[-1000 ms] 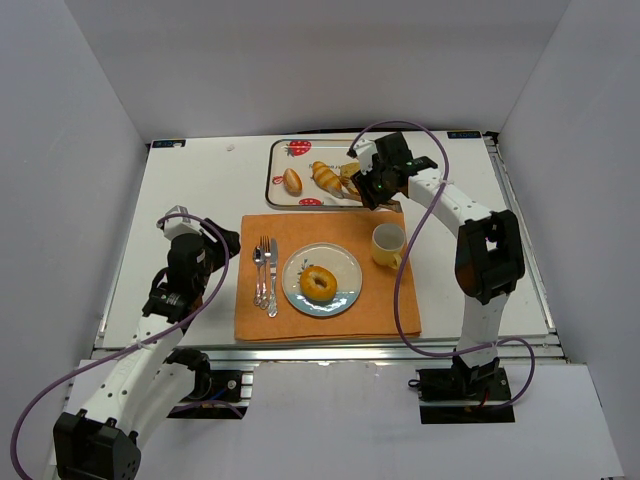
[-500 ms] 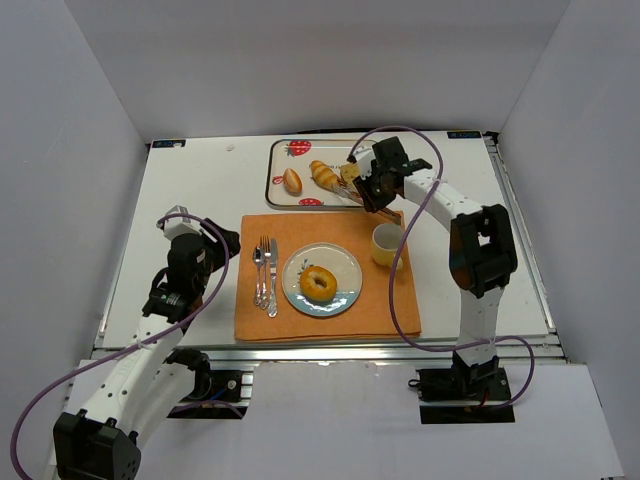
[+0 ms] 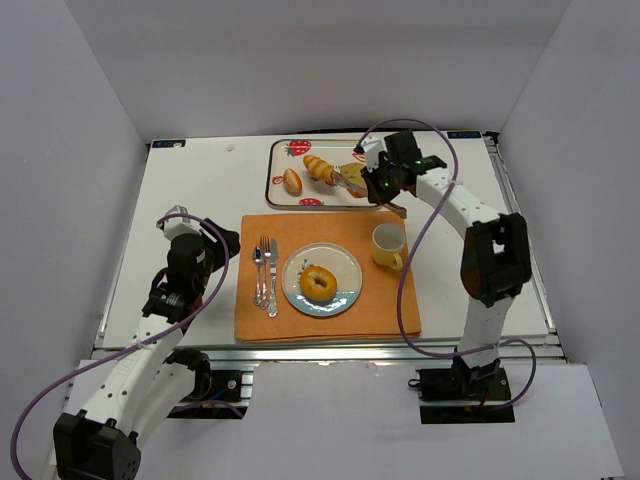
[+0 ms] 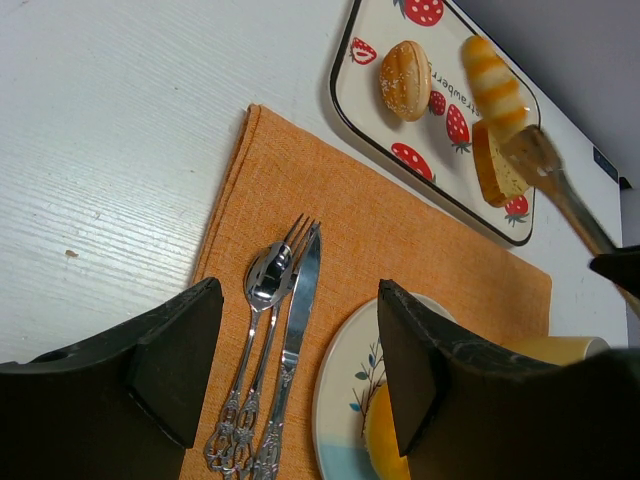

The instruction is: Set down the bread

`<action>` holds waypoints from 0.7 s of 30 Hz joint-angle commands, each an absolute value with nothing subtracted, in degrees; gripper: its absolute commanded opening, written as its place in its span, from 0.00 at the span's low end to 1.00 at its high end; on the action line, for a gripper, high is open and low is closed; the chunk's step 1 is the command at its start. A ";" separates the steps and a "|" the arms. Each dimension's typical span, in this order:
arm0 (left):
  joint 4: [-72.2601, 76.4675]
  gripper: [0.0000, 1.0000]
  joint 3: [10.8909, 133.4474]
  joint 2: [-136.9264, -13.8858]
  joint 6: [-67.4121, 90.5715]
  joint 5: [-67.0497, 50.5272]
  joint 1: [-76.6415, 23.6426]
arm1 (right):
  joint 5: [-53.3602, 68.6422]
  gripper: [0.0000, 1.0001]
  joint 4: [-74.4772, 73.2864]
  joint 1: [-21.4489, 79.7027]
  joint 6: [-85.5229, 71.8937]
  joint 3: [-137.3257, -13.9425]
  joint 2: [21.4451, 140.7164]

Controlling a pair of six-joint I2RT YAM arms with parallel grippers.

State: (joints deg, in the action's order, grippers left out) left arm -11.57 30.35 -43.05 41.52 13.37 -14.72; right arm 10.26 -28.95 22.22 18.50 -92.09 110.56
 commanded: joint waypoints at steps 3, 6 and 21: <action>-11.16 0.73 30.67 -42.19 41.66 14.24 -14.41 | 19.94 0.00 -25.83 20.92 20.39 -87.90 97.59; -11.51 0.73 31.02 -42.10 41.49 14.41 -14.41 | 25.30 0.00 -27.59 20.92 23.02 -82.02 90.92; -9.58 0.73 30.06 -43.41 41.05 12.75 -14.33 | 31.91 0.00 -45.61 20.92 37.00 -56.61 60.65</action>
